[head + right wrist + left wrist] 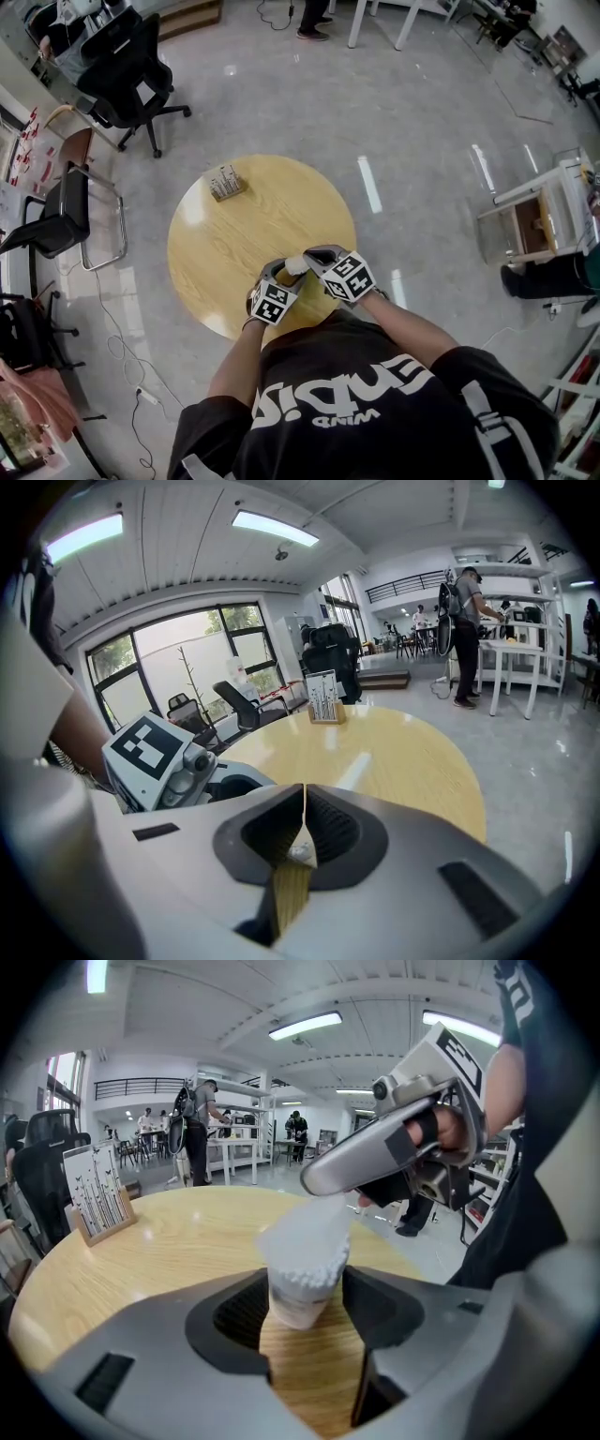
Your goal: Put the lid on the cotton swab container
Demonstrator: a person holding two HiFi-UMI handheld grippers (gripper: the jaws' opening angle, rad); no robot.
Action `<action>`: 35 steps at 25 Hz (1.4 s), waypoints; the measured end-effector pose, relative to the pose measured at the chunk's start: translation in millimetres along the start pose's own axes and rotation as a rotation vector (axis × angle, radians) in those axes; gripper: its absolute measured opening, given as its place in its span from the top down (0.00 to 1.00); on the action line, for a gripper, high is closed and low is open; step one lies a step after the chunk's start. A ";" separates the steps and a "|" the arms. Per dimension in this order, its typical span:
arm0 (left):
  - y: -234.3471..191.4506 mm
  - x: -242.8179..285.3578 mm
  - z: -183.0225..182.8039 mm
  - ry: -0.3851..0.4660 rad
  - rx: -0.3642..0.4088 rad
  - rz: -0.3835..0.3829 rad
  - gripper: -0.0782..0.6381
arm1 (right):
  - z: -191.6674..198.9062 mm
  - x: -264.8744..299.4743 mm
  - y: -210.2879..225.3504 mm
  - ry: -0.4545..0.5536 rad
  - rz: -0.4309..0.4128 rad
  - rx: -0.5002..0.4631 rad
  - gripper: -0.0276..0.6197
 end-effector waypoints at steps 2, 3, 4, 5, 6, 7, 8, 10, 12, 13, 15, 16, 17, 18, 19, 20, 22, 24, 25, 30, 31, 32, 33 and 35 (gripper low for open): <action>0.0 0.5 1.2 -0.002 -0.006 0.000 0.53 | 3.1 -1.5 -3.4 0.002 0.002 -0.013 0.95; -0.2 0.8 1.7 -0.002 -0.009 0.000 0.53 | 5.2 -1.8 -4.6 -0.001 0.003 -0.019 0.95; -0.4 0.7 1.6 -0.002 -0.012 0.001 0.53 | 7.6 -1.8 -5.6 -0.005 0.004 -0.024 0.95; -0.4 0.2 0.8 -0.001 -0.016 0.001 0.53 | 10.0 -1.8 -6.4 -0.010 0.005 -0.026 0.95; -0.3 -0.2 -0.1 0.001 -0.019 0.002 0.53 | 12.1 -2.0 -7.0 -0.012 0.005 -0.028 0.95; -0.2 0.0 0.0 0.002 -0.023 0.003 0.53 | 13.7 -2.3 -7.4 -0.011 0.006 -0.030 0.95; -0.1 0.7 1.0 0.001 -0.028 0.005 0.53 | 14.6 -2.4 -7.7 -0.008 0.007 -0.035 0.95; -0.9 2.1 3.3 -0.001 -0.037 0.008 0.53 | 15.4 -1.8 -8.3 -0.006 0.011 -0.059 0.95; -1.8 2.4 4.3 0.000 -0.042 0.009 0.53 | 16.9 -0.5 -9.0 -0.003 0.015 -0.086 0.95; -1.9 2.3 4.2 0.002 -0.044 0.009 0.53 | 17.8 -0.2 -9.3 0.001 0.017 -0.091 0.95; -1.9 1.4 3.1 0.008 -0.049 0.009 0.53 | 18.6 -0.2 -9.8 0.007 0.021 -0.088 0.95; -1.9 0.5 2.6 0.005 -0.056 0.008 0.53 | 18.4 -0.2 -9.9 0.009 0.022 -0.088 0.95; -1.8 0.2 2.7 0.000 -0.062 0.007 0.53 | 18.2 -0.5 -10.0 0.012 0.023 -0.091 0.95; -1.7 0.7 3.4 -0.003 -0.064 0.007 0.53 | 18.2 -1.1 -10.0 0.015 0.024 -0.098 0.95; -1.5 1.5 4.1 -0.004 -0.065 0.008 0.53 | 18.5 -1.7 -10.1 0.019 0.025 -0.105 0.95; -1.3 1.9 4.9 -0.007 -0.066 0.007 0.53 | 18.9 -2.3 -10.2 0.025 0.025 -0.111 0.95; -0.7 0.8 4.6 -0.009 -0.072 0.002 0.53 | 19.7 -3.0 -11.0 0.034 0.025 -0.118 0.95; -1.3 0.3 3.8 -0.002 -0.075 -0.002 0.53 | 20.4 -2.5 -12.3 0.035 0.028 -0.137 0.95; -1.6 1.0 4.3 -0.002 -0.075 -0.001 0.53 | 20.7 -2.2 -12.5 0.035 0.031 -0.147 0.95; 0.6 -1.0 1.7 -0.032 -0.088 -0.005 0.53 | 21.2 -3.8 -11.1 0.040 0.039 -0.142 0.95; -0.1 -0.7 3.4 -0.031 -0.092 -0.008 0.53 | 20.7 -3.9 -11.1 0.039 0.039 -0.137 0.95; -0.8 -1.7 3.8 -0.029 -0.094 -0.012 0.53 | 19.8 -3.9 -10.9 0.037 0.038 -0.129 0.95; -1.0 -4.3 2.3 -0.028 -0.094 -0.015 0.53 | 18.8 -4.0 -10.7 0.033 0.035 -0.120 0.95; 0.0 -12.2 -4.5 -0.020 -0.095 -0.020 0.53 | 17.5 -4.4 -10.4 0.021 0.030 -0.108 0.95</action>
Point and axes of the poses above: the fingertips, and each gripper's own axes: x forward along the fingers, y to its right, z out of its underside, the point moved 3 cm from there along -x, backward along the fingers, and after that the axes turned 5 degrees about -x, right-handed, at the moved point
